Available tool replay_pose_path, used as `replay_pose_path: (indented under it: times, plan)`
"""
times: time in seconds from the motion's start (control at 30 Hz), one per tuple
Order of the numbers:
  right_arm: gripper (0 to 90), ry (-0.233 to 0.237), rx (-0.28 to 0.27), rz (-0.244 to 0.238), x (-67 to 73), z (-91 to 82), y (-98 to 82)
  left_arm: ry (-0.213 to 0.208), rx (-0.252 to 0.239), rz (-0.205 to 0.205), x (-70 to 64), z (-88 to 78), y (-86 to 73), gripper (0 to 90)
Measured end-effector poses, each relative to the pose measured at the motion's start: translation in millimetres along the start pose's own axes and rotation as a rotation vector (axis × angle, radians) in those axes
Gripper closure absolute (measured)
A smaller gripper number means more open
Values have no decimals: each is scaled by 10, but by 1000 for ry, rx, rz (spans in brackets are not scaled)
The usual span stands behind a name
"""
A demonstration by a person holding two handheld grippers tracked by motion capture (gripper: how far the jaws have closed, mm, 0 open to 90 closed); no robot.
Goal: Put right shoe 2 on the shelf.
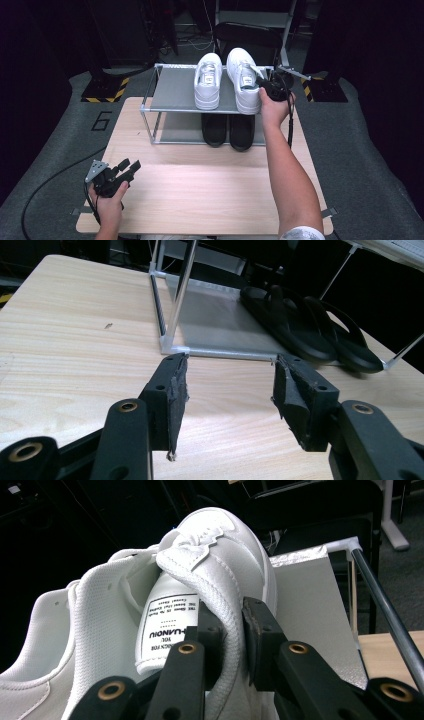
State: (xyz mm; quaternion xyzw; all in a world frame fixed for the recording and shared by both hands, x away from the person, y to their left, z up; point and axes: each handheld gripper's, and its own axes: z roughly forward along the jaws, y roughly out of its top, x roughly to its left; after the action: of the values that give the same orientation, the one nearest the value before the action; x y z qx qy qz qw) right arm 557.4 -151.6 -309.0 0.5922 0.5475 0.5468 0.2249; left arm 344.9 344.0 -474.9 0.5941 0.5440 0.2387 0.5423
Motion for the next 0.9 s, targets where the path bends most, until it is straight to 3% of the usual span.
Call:
replay_pose_path:
  times: [0.2, 0.63, 0.9]
  plan:
    - [787, 5, 17, 38, -43, 37, 13, 1, 1, -4, -6, -4, -5, 472]
    - [765, 4, 53, 44, -45, 101, 43, -1, -5, -5, 3, -12, 2, 472]
    - [737, 3, 58, 98, -110, 135, 44, 2, -4, -6, 3, -13, -1, 472]
